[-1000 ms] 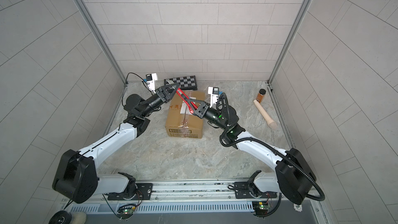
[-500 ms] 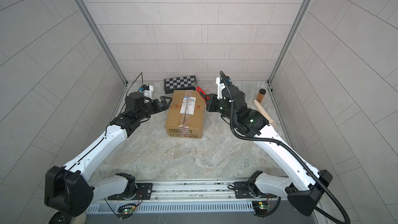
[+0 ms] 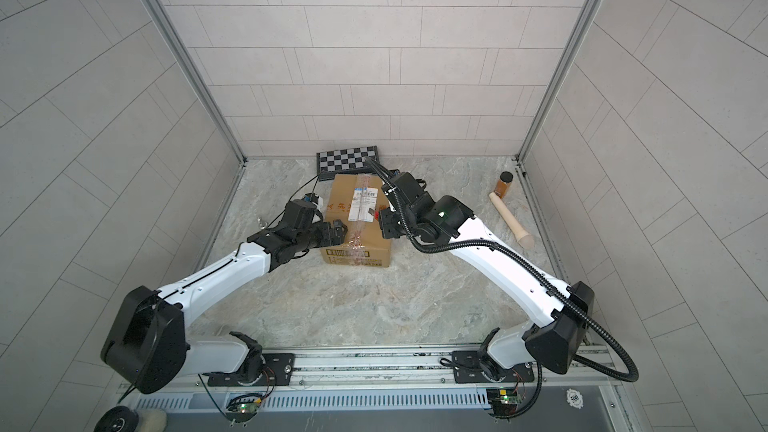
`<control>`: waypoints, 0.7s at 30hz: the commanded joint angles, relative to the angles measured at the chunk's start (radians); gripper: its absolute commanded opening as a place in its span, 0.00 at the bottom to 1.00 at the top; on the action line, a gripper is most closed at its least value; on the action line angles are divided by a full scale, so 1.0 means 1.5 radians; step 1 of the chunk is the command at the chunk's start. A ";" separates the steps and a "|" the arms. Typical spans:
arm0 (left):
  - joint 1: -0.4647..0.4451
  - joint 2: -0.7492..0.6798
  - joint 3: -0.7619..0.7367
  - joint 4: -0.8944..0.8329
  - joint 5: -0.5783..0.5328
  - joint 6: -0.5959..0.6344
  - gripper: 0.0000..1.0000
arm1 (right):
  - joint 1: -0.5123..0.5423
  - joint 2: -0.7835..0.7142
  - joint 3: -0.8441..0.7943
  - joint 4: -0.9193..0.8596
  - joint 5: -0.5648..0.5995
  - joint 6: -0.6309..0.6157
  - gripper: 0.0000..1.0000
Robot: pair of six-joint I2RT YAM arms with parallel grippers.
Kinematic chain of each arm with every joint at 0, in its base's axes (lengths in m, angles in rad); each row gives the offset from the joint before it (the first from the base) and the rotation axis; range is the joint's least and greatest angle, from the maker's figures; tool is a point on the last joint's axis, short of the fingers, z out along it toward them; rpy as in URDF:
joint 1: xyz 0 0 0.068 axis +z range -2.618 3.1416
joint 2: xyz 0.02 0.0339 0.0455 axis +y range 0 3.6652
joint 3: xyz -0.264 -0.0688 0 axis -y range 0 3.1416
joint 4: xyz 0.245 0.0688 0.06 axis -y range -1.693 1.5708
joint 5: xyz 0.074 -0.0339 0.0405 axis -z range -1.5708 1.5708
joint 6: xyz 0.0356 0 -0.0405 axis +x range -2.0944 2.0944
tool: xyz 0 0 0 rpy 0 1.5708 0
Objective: Unpack the express box
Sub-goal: 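Lower the knife onto the seam with the right while the left grips the box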
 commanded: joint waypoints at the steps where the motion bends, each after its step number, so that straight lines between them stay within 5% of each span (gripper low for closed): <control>1: -0.025 0.014 -0.049 -0.022 -0.027 -0.032 0.99 | 0.006 0.013 0.018 -0.016 0.004 -0.013 0.00; 21: -0.125 -0.011 -0.121 0.159 0.039 -0.199 0.98 | 0.022 0.076 0.066 -0.040 0.071 -0.051 0.00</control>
